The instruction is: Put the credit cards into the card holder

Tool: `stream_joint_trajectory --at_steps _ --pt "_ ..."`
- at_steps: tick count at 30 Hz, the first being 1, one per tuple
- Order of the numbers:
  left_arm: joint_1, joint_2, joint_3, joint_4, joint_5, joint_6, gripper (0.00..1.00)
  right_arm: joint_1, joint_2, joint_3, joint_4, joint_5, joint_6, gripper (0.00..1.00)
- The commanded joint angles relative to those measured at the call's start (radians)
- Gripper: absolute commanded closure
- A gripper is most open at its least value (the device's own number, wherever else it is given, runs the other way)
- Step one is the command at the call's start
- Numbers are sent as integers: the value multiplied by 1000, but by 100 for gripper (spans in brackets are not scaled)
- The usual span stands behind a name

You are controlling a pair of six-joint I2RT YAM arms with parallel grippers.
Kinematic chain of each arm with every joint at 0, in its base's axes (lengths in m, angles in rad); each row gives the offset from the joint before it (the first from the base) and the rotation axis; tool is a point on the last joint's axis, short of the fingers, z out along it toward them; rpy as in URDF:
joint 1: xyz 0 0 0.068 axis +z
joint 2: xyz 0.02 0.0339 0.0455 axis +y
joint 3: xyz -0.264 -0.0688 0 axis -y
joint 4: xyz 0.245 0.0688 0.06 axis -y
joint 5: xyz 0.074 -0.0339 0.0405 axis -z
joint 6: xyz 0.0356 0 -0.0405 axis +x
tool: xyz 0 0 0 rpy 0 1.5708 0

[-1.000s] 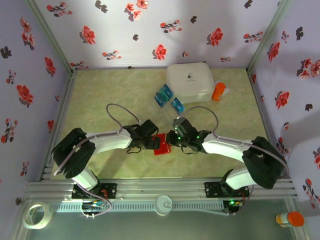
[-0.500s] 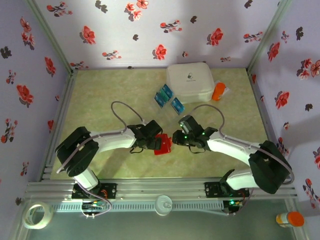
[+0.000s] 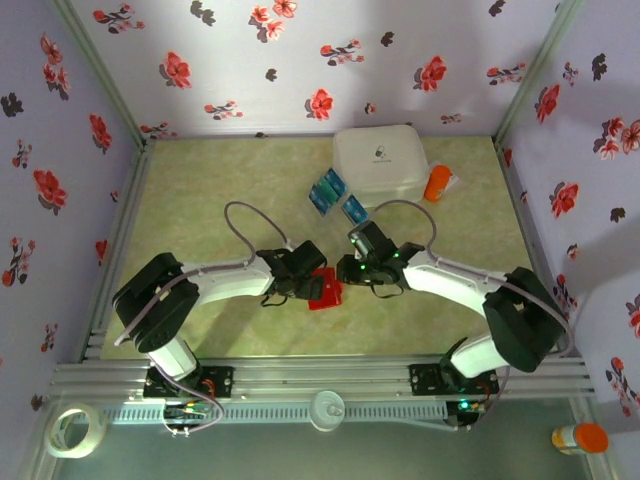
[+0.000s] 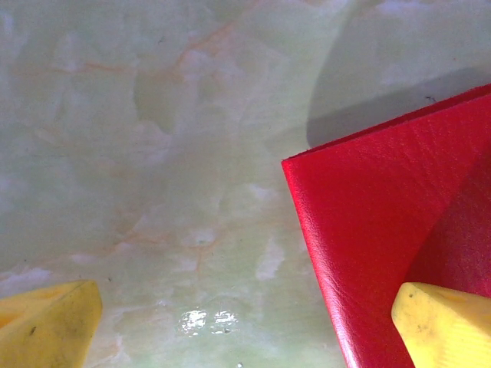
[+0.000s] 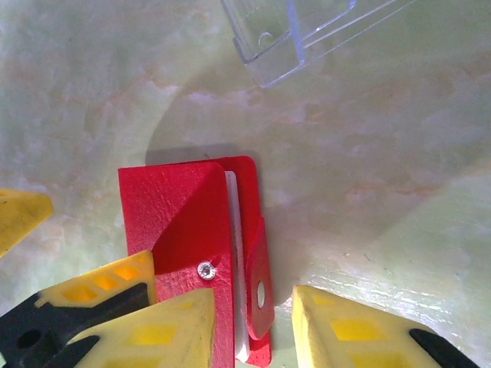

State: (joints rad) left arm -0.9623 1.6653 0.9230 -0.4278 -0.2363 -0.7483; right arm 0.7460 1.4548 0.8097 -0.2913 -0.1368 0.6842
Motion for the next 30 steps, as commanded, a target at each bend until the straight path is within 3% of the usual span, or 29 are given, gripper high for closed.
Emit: stream_joint_trajectory --at_steps 1,20,30 --pt "-18 53 -10 -27 3 30 0 -4 35 38 -35 -15 -34 69" --pt "-18 57 -13 -15 6 27 0 -8 80 42 -14 -36 -39 100" --pt "-18 53 -19 -10 8 25 0 -9 72 27 72 -129 11 100"
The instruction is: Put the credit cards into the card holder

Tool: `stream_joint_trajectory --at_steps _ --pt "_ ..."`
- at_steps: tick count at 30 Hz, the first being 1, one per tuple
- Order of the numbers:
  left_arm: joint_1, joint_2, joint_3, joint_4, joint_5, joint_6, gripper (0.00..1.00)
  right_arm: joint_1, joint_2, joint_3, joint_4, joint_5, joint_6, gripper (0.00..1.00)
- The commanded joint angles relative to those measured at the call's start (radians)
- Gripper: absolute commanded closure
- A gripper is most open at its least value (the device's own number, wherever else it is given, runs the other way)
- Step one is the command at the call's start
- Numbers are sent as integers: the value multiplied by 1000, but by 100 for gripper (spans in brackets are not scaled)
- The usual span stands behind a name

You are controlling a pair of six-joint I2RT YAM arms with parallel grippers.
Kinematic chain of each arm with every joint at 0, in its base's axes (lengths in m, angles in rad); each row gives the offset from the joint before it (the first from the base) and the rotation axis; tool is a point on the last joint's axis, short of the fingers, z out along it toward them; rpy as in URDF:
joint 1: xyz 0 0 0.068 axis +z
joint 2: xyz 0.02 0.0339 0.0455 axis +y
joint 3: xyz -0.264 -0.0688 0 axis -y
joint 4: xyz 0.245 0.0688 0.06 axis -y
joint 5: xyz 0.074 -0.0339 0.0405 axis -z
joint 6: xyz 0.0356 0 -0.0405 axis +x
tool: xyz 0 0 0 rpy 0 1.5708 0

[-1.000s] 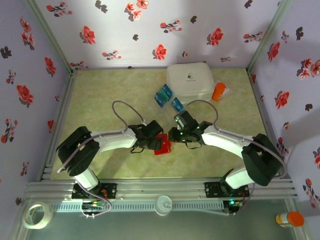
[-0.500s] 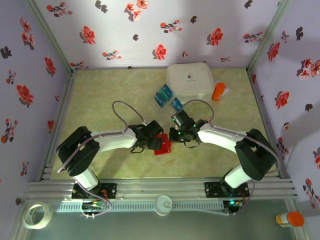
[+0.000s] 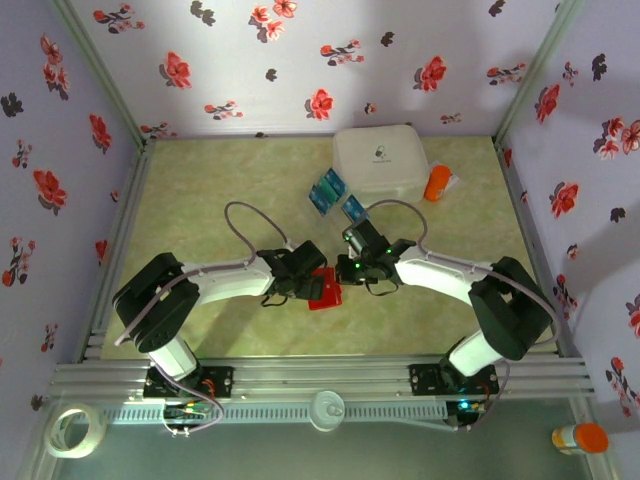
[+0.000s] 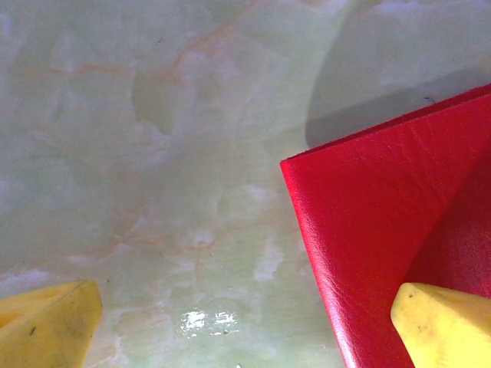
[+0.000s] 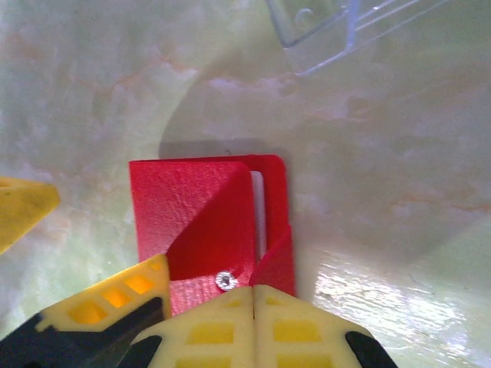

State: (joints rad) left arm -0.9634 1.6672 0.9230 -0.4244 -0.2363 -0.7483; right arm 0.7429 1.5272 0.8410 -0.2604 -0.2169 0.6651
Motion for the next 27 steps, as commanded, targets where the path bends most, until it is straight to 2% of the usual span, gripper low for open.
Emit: stream_joint_trajectory --at_steps 1,11,27 --pt "-17 49 -19 -12 8 24 0 -4 3 -8 55 -56 38 100" --pt "-17 42 -30 -2 8 17 0 -4 43 -47 157 -89 99 100" --pt "-18 37 -38 6 7 13 0 13 87 -69 220 -106 140 100"
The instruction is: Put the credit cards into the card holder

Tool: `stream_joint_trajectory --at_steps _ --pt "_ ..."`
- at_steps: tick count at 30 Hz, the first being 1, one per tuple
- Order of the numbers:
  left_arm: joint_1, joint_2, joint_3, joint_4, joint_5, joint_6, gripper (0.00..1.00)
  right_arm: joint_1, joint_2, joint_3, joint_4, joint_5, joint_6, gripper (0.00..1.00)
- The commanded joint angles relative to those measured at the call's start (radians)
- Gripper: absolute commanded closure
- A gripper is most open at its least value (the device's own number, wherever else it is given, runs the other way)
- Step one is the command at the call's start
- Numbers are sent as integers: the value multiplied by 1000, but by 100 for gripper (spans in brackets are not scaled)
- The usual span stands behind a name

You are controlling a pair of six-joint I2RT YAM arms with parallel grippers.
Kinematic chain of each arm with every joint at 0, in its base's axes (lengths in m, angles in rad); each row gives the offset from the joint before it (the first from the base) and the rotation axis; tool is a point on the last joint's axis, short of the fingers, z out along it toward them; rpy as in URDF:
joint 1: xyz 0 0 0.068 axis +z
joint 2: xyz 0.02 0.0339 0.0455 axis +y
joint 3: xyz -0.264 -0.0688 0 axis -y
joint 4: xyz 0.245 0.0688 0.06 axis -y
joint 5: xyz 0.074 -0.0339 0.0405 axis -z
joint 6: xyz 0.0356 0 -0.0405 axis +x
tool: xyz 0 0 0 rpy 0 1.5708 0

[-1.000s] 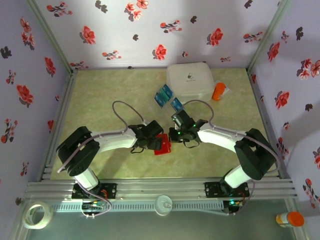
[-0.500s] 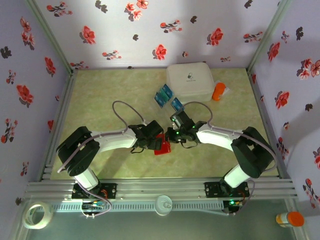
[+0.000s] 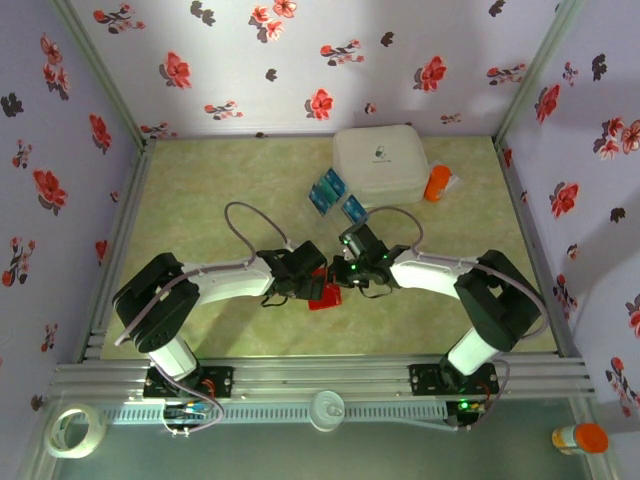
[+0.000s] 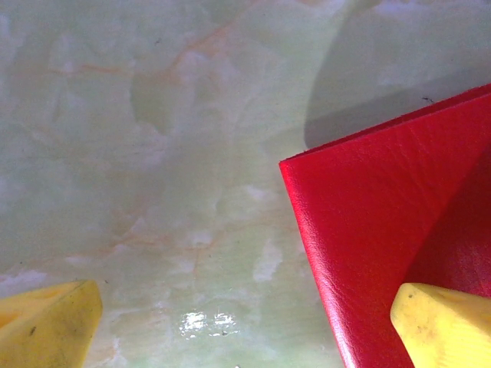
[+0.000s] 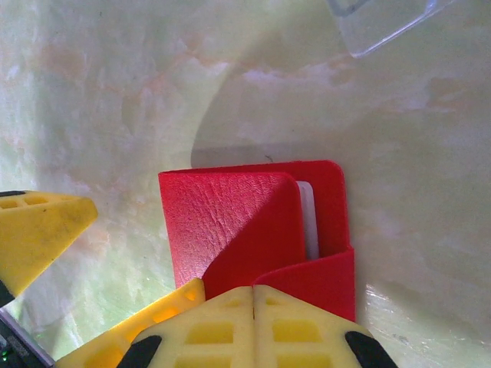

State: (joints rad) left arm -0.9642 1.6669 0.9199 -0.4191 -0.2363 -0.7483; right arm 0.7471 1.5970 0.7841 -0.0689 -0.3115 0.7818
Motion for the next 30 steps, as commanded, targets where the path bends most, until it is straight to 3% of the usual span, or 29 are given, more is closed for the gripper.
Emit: stream_joint_trajectory --at_steps 1,19,30 --pt "-18 38 -35 1 6 15 0 12 20 -12 30 -11 23 100" --pt "-19 31 -41 8 6 6 0 51 55 -58 67 -2 52 100" --pt "4 -54 12 -18 11 -11 0 55 34 -109 69 31 59 100"
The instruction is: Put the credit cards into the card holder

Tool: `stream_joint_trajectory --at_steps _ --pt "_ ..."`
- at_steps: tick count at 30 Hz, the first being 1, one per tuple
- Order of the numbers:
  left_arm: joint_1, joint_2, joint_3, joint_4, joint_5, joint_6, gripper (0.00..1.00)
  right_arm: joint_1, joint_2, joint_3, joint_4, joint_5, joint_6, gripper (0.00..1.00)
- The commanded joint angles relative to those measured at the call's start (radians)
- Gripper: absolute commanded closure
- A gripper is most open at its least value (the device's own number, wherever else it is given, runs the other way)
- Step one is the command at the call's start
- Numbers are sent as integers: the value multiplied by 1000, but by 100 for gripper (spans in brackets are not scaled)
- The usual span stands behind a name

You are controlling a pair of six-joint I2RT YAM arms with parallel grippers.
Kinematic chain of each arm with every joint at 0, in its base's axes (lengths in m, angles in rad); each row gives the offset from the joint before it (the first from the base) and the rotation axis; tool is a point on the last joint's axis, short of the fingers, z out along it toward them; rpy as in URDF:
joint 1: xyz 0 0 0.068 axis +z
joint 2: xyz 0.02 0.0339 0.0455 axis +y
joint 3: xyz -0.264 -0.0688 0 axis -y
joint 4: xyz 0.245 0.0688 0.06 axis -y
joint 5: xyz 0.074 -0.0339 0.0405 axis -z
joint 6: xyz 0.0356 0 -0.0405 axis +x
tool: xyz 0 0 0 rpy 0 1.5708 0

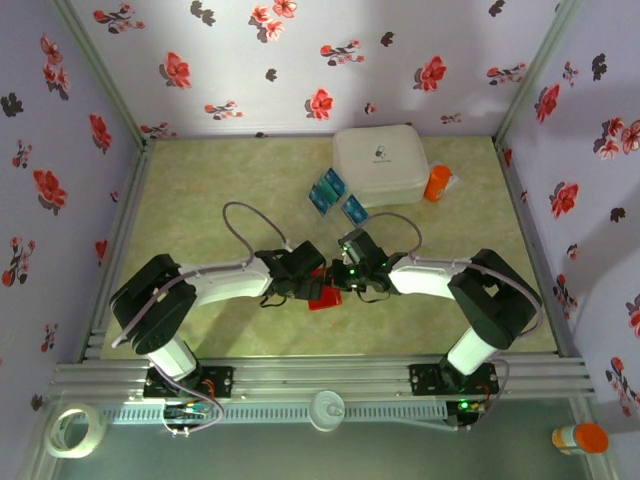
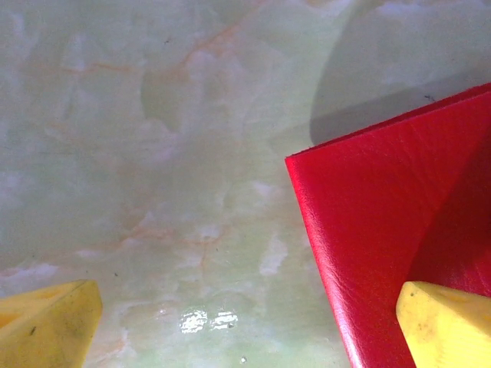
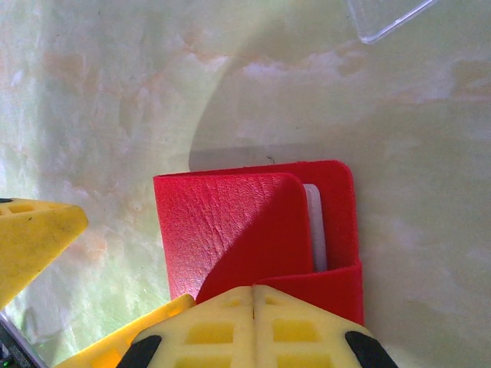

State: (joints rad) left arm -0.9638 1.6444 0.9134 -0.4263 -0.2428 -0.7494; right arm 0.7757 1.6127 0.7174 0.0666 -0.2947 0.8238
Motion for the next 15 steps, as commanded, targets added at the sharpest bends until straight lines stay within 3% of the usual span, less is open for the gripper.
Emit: stream_joint_trajectory --at_steps 1,15 --pt "12 -38 22 -13 19 -13 0 25 15 -42 -69 18 15 100" --pt "51 7 2 2 30 -20 0 27 7 -53 -72 35 6 100"
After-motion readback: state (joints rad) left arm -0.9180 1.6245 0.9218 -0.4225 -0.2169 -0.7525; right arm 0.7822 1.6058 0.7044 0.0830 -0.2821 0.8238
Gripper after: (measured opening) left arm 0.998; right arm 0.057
